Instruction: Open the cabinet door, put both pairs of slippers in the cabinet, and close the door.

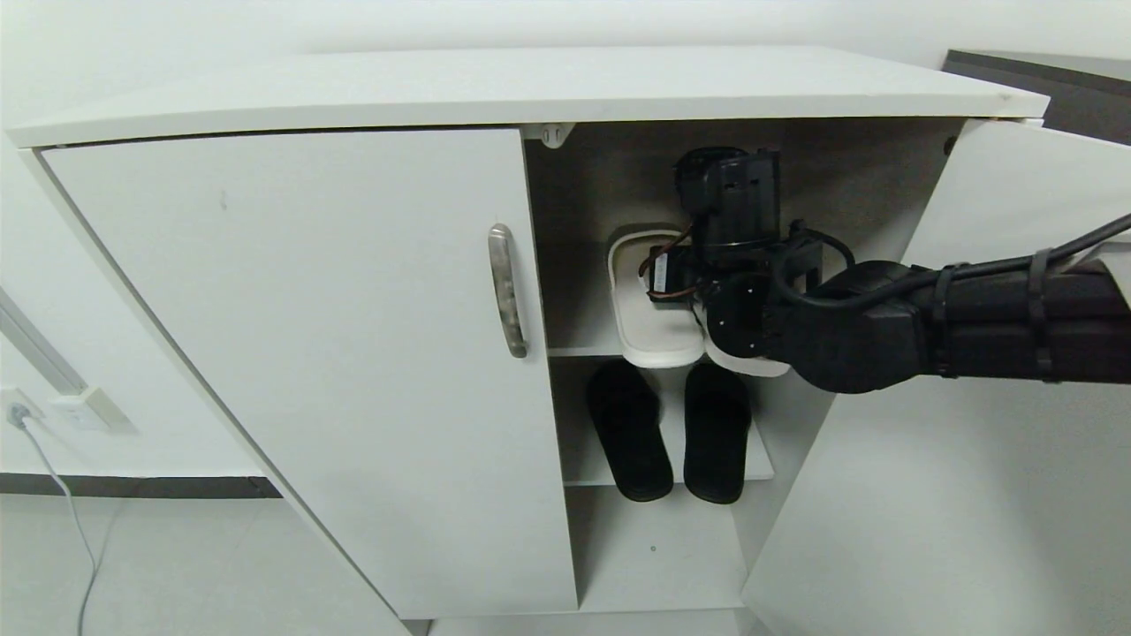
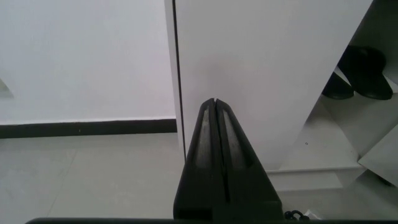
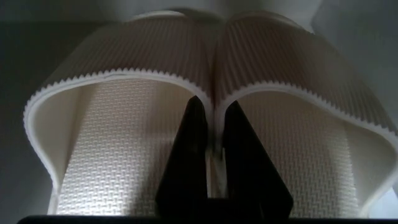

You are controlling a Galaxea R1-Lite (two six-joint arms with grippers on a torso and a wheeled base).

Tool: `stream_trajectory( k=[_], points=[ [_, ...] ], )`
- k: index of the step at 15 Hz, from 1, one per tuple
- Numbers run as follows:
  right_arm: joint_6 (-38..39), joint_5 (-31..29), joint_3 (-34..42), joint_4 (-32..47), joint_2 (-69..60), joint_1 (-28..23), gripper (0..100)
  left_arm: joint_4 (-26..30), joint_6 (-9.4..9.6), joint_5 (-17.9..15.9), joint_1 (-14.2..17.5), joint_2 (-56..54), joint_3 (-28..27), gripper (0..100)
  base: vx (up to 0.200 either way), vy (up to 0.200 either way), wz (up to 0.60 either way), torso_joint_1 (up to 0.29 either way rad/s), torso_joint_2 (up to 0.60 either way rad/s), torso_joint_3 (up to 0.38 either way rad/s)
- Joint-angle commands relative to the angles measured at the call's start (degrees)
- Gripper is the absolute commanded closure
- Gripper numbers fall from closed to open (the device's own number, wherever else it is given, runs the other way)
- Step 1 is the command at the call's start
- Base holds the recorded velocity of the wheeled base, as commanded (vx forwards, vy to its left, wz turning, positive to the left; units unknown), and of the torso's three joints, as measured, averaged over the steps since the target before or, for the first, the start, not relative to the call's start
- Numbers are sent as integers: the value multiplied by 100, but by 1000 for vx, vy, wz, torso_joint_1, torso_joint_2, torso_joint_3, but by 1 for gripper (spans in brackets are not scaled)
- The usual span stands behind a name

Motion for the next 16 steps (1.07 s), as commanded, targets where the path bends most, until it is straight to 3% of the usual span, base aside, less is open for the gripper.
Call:
stream_trajectory(
  k=[1,6,7,11,16],
  points=[
    [-2,56,-90,-3,196,-59,100,-1,2,1,4,7,0,100,0,0,0,0,0,0],
    [-2,56,-125,5,293,-103,100,-1,2,10,4,7,0,100,0,0,0,0,0,0],
    [-2,56,-134,14,293,-103,0,-1,2,10,4,7,0,100,0,0,0,0,0,0],
    [-46,12,7,14,170,-76,0,-1,-7,10,4,7,0,100,0,0,0,0,0,0],
    [-64,-14,851,-65,-604,266,0,-1,-7,10,4,7,0,100,0,0,0,0,0,0]
  ],
)
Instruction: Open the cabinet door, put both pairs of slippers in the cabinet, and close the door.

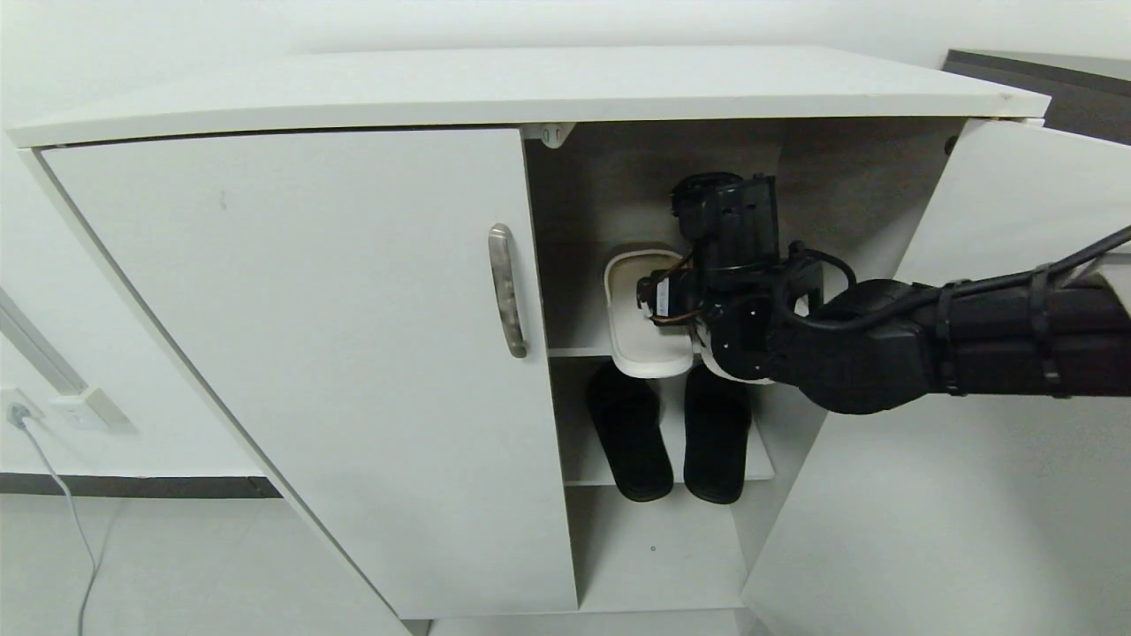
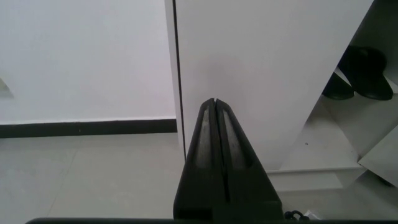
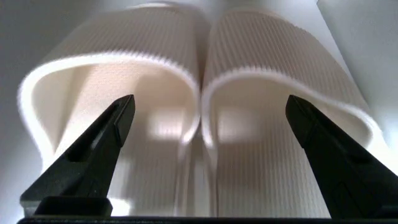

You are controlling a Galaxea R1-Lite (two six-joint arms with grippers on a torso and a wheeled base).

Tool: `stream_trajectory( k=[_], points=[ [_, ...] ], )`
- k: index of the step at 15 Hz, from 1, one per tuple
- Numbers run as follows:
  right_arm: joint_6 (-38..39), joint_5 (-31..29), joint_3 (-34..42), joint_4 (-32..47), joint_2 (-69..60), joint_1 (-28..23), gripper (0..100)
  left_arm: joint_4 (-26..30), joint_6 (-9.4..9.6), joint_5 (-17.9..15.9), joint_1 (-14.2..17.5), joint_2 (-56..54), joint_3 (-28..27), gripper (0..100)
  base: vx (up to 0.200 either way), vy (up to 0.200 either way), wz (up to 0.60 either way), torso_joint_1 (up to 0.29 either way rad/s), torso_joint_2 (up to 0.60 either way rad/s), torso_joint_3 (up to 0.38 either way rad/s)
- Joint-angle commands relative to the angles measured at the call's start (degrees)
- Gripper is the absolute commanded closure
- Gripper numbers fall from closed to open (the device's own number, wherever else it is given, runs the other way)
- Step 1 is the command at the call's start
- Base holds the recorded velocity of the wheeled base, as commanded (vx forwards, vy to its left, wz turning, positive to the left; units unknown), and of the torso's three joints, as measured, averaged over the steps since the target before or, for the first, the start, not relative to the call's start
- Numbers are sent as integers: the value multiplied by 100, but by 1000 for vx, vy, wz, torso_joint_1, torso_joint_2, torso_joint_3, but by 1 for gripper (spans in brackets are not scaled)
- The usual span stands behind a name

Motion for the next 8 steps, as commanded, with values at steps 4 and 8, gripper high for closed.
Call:
stream_trajectory(
  k=[4,8],
  points=[
    [12,-22,1512,-367,-1357,655,0,-1,-1,1,-1,7,0,100,0,0,0,0,0,0],
    [12,13,2901,-1096,-2130,866,0,-1,8,-7,-1,7,0,100,0,0,0,0,0,0]
  ],
)
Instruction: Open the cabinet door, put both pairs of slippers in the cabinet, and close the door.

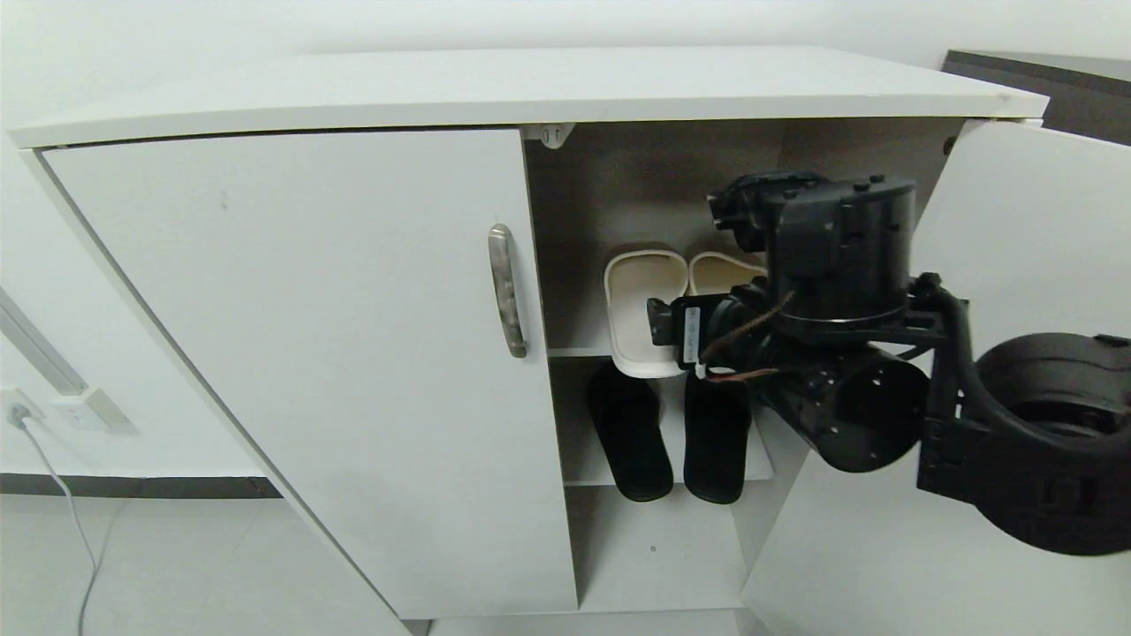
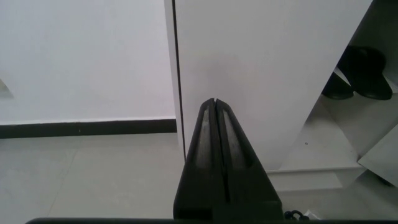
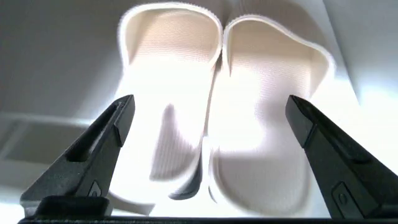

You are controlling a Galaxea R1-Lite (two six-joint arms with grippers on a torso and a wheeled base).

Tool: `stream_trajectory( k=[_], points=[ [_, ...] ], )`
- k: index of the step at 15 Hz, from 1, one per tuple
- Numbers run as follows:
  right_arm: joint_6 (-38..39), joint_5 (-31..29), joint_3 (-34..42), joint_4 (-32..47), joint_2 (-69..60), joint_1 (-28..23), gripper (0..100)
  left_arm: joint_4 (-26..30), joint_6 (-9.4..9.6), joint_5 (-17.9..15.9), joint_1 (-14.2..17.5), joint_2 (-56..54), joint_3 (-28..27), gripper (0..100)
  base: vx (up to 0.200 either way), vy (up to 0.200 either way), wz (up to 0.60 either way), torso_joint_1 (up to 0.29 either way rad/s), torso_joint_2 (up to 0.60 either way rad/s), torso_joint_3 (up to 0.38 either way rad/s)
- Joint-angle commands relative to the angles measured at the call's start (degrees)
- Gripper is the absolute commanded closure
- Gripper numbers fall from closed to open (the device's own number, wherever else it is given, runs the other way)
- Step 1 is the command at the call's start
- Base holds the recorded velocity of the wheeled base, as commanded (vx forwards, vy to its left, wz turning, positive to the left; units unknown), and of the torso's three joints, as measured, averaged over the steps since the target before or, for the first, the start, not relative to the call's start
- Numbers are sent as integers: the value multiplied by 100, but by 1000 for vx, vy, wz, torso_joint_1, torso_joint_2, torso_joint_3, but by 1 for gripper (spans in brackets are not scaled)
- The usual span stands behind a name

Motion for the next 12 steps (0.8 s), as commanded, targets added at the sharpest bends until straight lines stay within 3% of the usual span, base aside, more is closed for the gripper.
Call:
stream_trajectory(
  k=[1,3,6,7,12],
  points=[
    [-10,24,735,-270,-611,113,0,-1,4,0,4,7,0,100,0,0,0,0,0,0],
    [7,77,1517,-770,-857,148,0,-1,4,0,4,7,0,100,0,0,0,0,0,0],
    [25,130,1921,-1236,-848,218,0,-1,4,-9,4,7,0,100,0,0,0,0,0,0],
    [25,191,2062,-1386,-840,280,100,-1,4,-9,4,7,0,100,0,0,0,0,0,0],
    [16,209,2150,-1526,-576,306,100,-1,4,-9,4,7,0,100,0,0,0,0,0,0]
  ],
)
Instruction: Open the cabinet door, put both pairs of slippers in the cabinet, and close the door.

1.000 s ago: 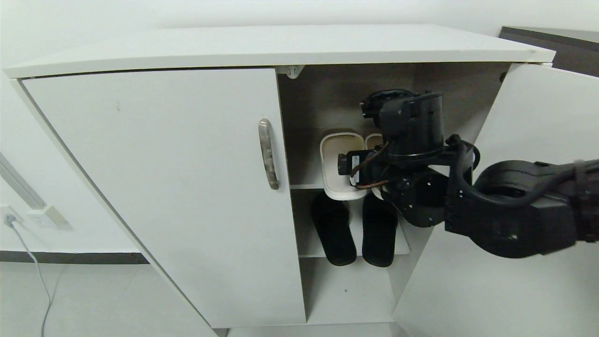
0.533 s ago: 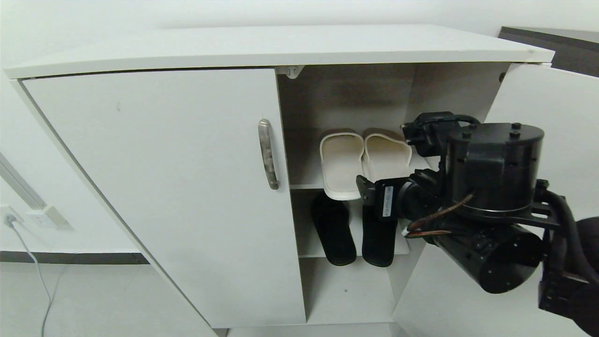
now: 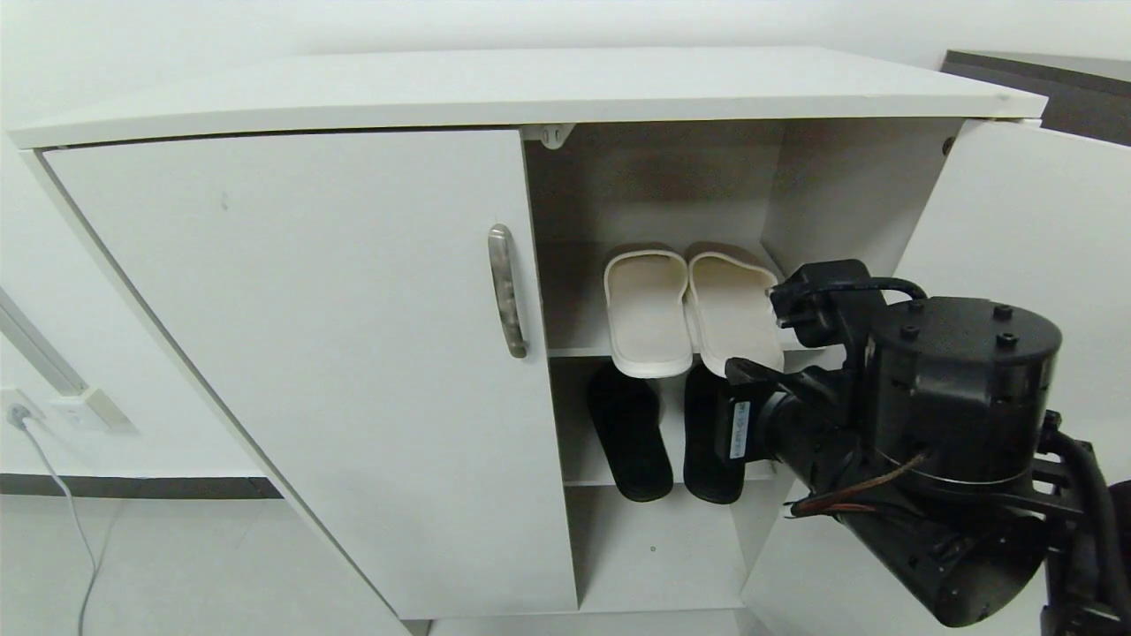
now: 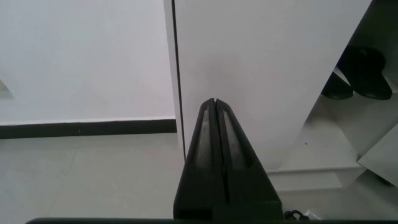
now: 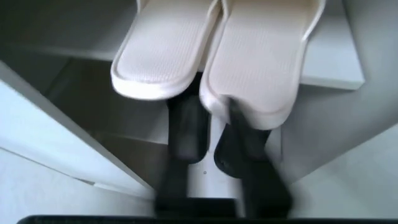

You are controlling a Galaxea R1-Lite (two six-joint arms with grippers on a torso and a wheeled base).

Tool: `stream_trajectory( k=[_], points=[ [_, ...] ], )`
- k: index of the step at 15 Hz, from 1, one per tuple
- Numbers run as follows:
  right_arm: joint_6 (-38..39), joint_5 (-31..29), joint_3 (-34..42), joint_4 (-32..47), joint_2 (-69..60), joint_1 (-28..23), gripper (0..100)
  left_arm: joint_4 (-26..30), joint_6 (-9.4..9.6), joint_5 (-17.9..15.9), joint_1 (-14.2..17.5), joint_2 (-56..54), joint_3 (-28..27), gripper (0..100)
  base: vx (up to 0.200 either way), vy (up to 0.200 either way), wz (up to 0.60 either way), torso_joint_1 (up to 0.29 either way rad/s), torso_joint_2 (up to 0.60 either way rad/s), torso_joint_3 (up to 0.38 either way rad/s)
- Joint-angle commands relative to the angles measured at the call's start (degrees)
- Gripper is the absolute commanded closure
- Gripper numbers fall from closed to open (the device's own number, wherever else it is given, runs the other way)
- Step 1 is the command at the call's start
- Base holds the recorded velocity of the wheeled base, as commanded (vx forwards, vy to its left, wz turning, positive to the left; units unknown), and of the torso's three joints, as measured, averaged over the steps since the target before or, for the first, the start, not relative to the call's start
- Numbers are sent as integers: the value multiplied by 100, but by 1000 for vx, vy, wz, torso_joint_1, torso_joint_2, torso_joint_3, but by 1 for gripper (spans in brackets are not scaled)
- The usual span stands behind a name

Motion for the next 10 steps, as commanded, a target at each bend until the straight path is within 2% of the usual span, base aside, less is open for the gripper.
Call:
stream_trajectory(
  k=[1,8,10],
  points=[
    [-1,-1,25,0,124,28,100,-1,2,-5,4,7,0,100,0,0,0,0,0,0],
    [-27,-1,140,-97,194,45,100,-1,11,-32,4,7,0,100,0,0,0,0,0,0],
    [-45,-1,184,-150,203,45,100,-1,11,-32,4,7,0,100,-200,0,0,7,5,-2]
  ],
)
